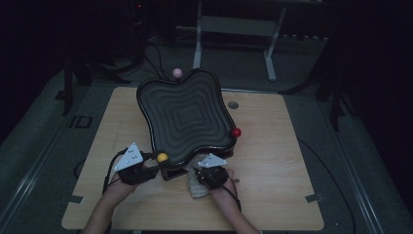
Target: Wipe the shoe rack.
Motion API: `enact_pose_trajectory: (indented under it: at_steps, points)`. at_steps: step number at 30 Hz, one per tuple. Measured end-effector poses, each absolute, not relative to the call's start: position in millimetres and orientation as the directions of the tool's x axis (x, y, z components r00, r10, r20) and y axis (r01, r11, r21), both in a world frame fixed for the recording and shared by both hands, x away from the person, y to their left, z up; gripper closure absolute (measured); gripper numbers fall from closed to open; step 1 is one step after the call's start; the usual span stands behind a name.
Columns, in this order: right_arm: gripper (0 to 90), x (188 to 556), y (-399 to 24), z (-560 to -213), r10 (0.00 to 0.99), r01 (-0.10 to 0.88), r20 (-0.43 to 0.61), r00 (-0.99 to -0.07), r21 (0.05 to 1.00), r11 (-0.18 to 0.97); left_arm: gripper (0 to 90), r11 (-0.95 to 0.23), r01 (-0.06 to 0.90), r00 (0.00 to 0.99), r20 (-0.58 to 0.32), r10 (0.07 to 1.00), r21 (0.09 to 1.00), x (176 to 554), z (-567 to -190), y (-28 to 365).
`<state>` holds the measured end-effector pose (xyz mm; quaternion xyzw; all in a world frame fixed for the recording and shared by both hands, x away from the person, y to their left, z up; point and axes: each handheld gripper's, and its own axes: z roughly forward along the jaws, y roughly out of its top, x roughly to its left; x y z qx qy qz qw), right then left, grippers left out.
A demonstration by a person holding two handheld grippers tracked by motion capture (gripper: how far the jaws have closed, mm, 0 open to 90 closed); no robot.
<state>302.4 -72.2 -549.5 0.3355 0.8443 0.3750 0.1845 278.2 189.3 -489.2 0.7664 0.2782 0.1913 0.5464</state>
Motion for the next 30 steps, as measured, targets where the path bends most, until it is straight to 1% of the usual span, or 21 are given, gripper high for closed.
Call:
enact_pose_trajectory:
  at_steps: [5, 8, 10, 11, 14, 19, 21, 24, 26, 28, 30]
  points:
    - [68.6, 282, -49, -551, 0.612, 0.383, -0.042, -0.789, 0.745, 0.546, 59.0, -0.249, 0.217, 0.771, -0.009, 0.637, 0.944, 278, -489, 189]
    - [68.7, 268, -41, -546, 0.534, 0.304, -0.085, -0.841, 0.741, 0.598, 59.0, -0.250, 0.216, 0.772, -0.009, 0.635, 0.944, 278, -489, 190]
    - [68.7, 260, -36, -541, 0.492, 0.254, -0.106, -0.864, 0.752, 0.608, 59.0, -0.250, 0.217, 0.772, -0.009, 0.636, 0.944, 278, -489, 189]
    - [68.7, 257, -34, -538, 0.479, 0.232, -0.113, -0.870, 0.764, 0.602, 59.0, -0.253, 0.218, 0.771, -0.008, 0.636, 0.943, 278, -489, 189]
    - [68.5, 253, -30, -529, 0.482, 0.180, -0.157, -0.862, 0.794, 0.581, 59.0, -0.252, 0.217, 0.772, -0.008, 0.636, 0.943, 278, -489, 189]
    - [58.7, 267, -21, -533, 0.535, 0.223, -0.129, -0.835, 0.809, 0.544, 59.0, -0.257, 0.216, 0.773, -0.004, 0.634, 0.942, 278, -489, 189]
    - [58.9, 271, -16, -538, 0.546, 0.239, -0.111, -0.830, 0.815, 0.528, 59.1, -0.257, 0.216, 0.774, -0.005, 0.633, 0.942, 278, -489, 189]
    - [59.5, 274, -8, -549, 0.536, 0.235, -0.119, -0.836, 0.804, 0.545, 59.1, -0.256, 0.217, 0.774, -0.006, 0.633, 0.942, 278, -489, 189]
    - [59.6, 277, -8, -554, 0.535, 0.251, -0.098, -0.839, 0.803, 0.540, 59.1, -0.256, 0.217, 0.773, -0.006, 0.634, 0.942, 278, -489, 189]
    - [59.4, 278, -9, -549, 0.537, 0.268, -0.079, -0.840, 0.799, 0.538, 59.1, -0.258, 0.216, 0.772, -0.003, 0.635, 0.942, 278, -488, 189]
    - [59.3, 276, -9, -541, 0.548, 0.261, -0.081, -0.833, 0.815, 0.517, 59.1, -0.256, 0.216, 0.772, -0.004, 0.636, 0.942, 278, -489, 189]
